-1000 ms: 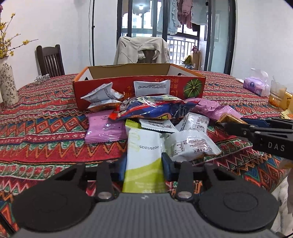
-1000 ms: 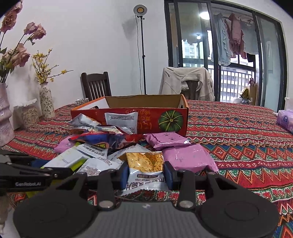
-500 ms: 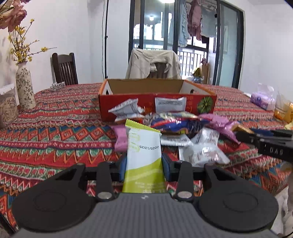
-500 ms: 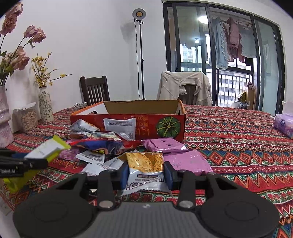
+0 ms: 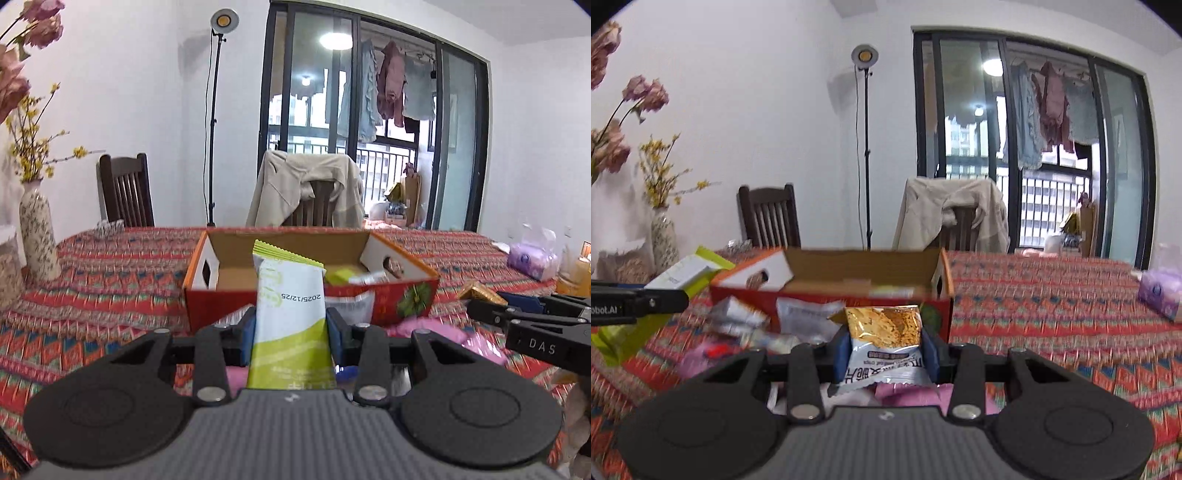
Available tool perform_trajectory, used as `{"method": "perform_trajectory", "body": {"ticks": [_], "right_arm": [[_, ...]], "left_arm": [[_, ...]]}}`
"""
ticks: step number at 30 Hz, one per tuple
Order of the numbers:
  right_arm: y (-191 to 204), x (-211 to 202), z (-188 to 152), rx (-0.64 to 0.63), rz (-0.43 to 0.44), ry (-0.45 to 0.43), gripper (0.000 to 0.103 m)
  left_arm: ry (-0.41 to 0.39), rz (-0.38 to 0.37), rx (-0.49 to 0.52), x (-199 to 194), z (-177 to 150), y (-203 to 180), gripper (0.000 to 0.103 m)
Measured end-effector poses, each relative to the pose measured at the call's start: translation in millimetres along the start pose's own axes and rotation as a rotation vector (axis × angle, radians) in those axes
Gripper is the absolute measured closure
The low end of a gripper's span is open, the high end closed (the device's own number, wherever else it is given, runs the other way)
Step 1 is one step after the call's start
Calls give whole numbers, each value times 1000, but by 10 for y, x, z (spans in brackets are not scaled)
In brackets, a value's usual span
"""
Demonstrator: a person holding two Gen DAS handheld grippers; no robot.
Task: Organize snacks
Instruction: 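Carry the white sachet and green-white bar into the box and open both grippers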
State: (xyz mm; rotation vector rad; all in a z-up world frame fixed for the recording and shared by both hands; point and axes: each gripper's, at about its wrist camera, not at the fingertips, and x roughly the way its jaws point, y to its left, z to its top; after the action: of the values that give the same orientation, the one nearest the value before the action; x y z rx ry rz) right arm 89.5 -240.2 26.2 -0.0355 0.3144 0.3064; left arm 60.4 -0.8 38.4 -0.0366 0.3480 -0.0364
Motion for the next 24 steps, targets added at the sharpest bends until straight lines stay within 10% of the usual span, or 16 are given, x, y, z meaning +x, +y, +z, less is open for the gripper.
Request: {"method": "perform_trajectory", "body": {"ticks": [24], "right_arm": [[89, 1794, 874, 98, 8, 19, 64]], "left_arm": [[-50, 56, -128, 1516, 813, 244, 64]]}}
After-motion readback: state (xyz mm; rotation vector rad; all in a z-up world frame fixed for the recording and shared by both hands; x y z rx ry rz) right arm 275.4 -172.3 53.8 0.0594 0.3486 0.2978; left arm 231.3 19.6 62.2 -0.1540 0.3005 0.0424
